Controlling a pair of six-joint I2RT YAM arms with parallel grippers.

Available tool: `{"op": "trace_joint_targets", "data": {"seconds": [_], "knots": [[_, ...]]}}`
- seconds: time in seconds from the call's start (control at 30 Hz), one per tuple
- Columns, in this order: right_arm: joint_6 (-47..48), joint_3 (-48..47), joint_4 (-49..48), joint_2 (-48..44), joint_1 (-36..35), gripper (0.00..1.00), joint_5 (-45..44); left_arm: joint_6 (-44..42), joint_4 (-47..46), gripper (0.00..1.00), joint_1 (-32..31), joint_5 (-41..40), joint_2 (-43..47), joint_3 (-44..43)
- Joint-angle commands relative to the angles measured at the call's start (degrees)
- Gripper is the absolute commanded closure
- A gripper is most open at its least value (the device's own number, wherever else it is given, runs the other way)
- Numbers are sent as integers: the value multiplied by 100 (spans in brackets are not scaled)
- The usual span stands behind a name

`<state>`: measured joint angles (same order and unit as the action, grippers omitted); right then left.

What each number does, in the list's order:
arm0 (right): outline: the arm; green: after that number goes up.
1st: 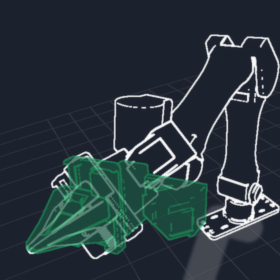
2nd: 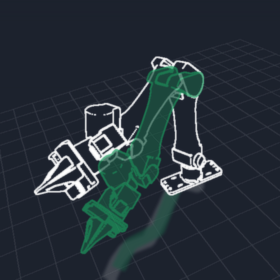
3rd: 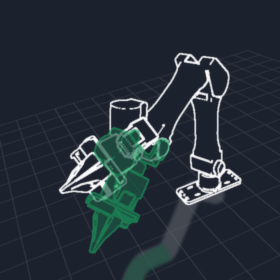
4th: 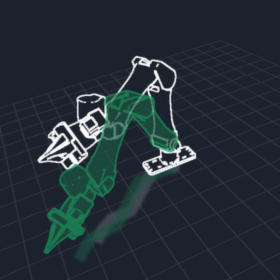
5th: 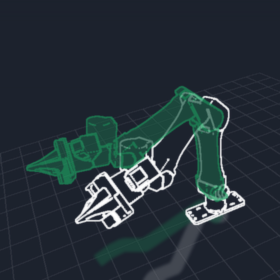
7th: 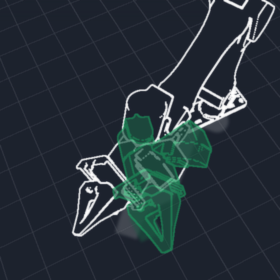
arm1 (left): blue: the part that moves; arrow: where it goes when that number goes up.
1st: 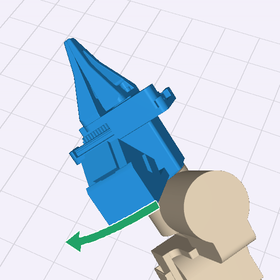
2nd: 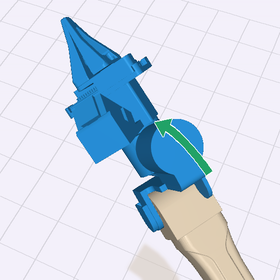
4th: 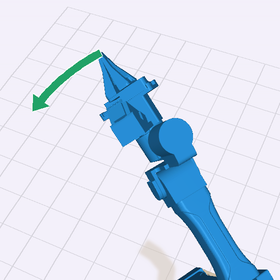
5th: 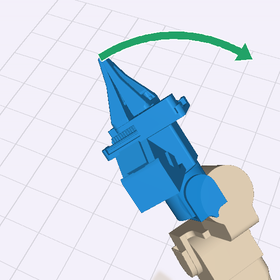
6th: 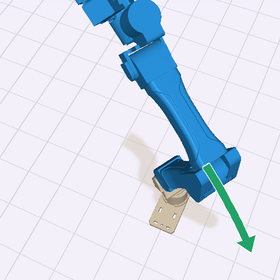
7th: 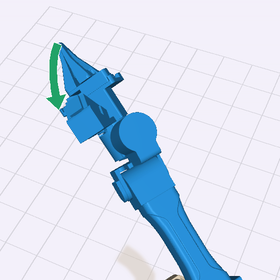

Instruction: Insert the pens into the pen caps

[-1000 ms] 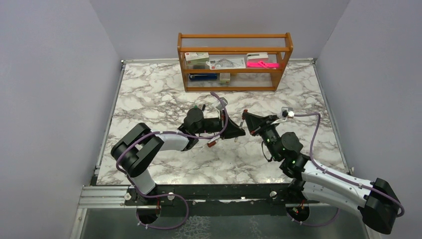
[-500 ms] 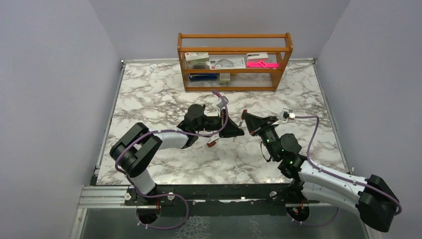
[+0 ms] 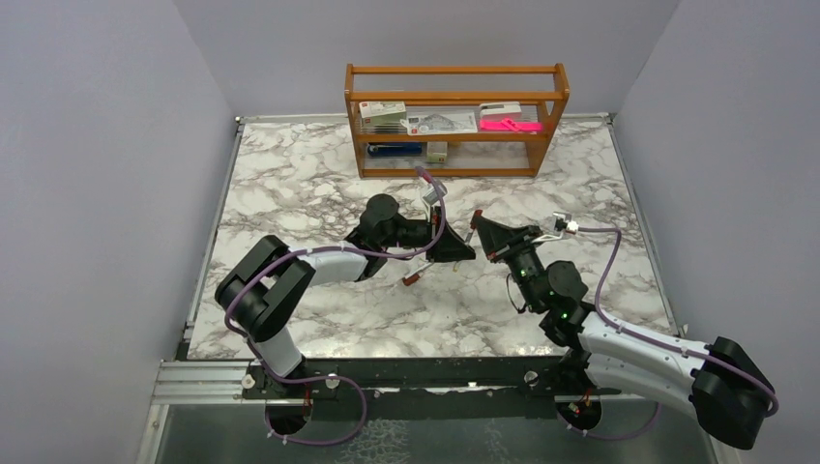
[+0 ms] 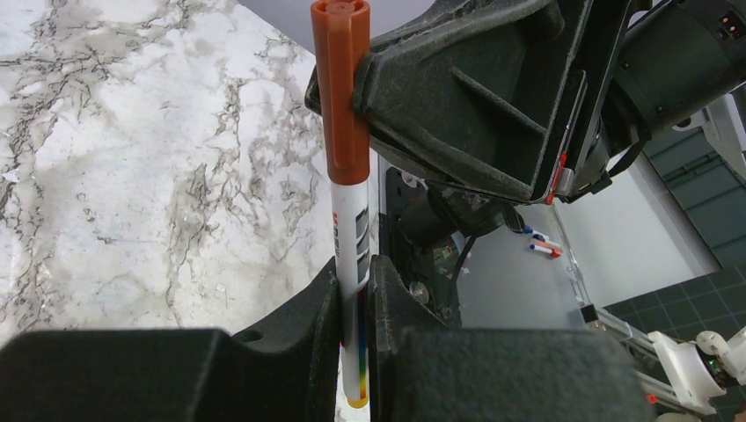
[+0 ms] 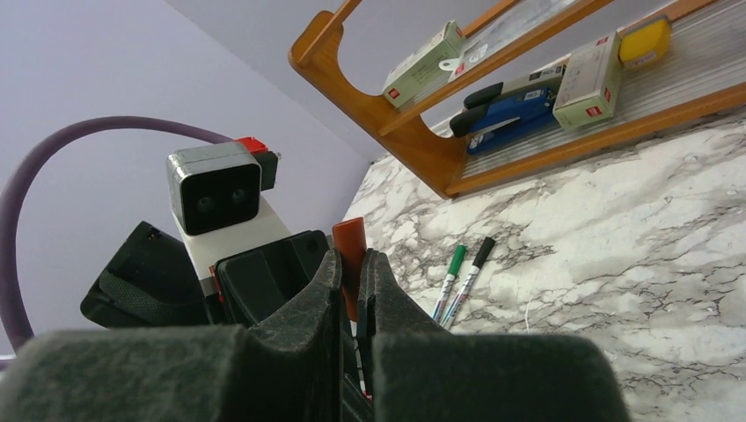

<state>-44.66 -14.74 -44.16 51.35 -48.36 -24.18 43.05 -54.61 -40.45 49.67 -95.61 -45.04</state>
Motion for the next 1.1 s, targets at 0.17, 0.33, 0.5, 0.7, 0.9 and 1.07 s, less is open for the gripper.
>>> {"op": "trace_joint_targets", "data": {"seconds": [0.17,0.33,0.5,0.7,0.9,1.07], "knots": [[-116,466,1624,255,-332,99,1707,-78,-1368,100,248,-1195,104,-847],[-142,478,1580,337,-332,99,1746,-68,-1368,100,268,-1177,102,-936],[-121,437,1627,140,-332,99,1665,-126,-1365,100,281,-1135,111,-792],[85,280,1974,-492,-328,99,1237,-269,-1362,100,270,-1196,49,-317],[853,259,2065,-1359,-332,82,795,-837,-1105,100,185,-886,63,55],[1393,325,2435,-2553,-332,48,319,-1504,-389,100,147,-1270,139,276]]}}
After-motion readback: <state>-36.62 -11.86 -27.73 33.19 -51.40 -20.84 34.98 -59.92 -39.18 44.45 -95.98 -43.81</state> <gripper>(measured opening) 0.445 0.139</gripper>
